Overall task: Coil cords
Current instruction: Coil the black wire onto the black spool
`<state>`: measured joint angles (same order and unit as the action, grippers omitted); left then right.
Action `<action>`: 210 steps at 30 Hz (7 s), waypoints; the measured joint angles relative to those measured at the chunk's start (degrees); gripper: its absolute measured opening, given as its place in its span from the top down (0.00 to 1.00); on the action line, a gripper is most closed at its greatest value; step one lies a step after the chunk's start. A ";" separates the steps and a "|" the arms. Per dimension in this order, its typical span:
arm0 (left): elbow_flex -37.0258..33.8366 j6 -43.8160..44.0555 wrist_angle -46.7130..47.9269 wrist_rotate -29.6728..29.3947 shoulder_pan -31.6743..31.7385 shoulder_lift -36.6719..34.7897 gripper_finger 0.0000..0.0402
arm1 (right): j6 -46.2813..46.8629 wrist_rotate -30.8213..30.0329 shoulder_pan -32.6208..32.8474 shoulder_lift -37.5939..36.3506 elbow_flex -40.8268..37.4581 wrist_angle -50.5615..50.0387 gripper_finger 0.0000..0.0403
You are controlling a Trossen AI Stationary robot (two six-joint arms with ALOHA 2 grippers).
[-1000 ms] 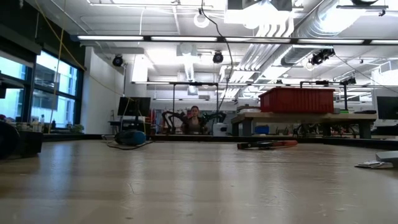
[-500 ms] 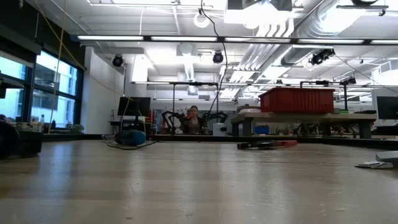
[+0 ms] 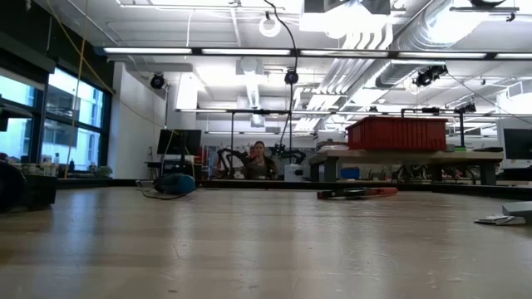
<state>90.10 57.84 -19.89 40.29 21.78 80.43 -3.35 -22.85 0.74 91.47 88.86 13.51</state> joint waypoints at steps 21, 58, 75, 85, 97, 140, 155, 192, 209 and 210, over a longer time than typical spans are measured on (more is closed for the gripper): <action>-0.10 -7.58 -1.90 -2.71 9.85 -5.14 1.00 | 8.49 11.39 2.55 -1.28 0.22 0.66 1.00; 0.03 -4.04 4.60 -5.50 8.37 -9.93 1.00 | 8.52 13.10 -4.45 4.19 0.00 -2.71 0.54; 0.03 -5.88 4.71 -6.09 6.16 -9.93 1.00 | 10.88 14.36 -7.45 8.60 0.00 3.02 0.55; 0.03 -6.08 4.83 -6.13 4.09 -9.47 1.00 | 12.38 15.99 -8.25 9.61 -0.02 2.12 0.55; 0.00 -7.02 5.01 -6.20 3.48 -9.43 1.00 | 12.10 15.59 -8.25 9.48 0.00 -1.45 0.55; -0.04 -17.36 30.90 -5.46 13.46 -13.13 1.00 | 13.35 10.80 0.49 -9.10 0.02 -29.31 1.00; -0.02 -19.10 42.63 -10.00 13.29 -15.10 1.00 | 10.83 6.74 0.49 -16.92 0.02 -32.14 1.00; -0.02 -2.98 26.36 -2.05 1.49 -1.59 1.00 | 4.35 8.74 -1.34 -19.46 0.00 -29.09 1.00; 0.00 1.57 25.98 -2.03 -1.35 -2.48 1.00 | 1.77 5.88 -2.00 -20.95 0.00 -26.49 1.00; 0.00 1.60 25.98 -2.03 -1.86 -2.13 1.00 | 1.56 5.88 -2.00 -20.95 0.00 -26.17 1.00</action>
<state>90.11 59.45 6.09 38.26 19.92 78.30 -1.79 -16.97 -1.26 70.52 88.86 -12.66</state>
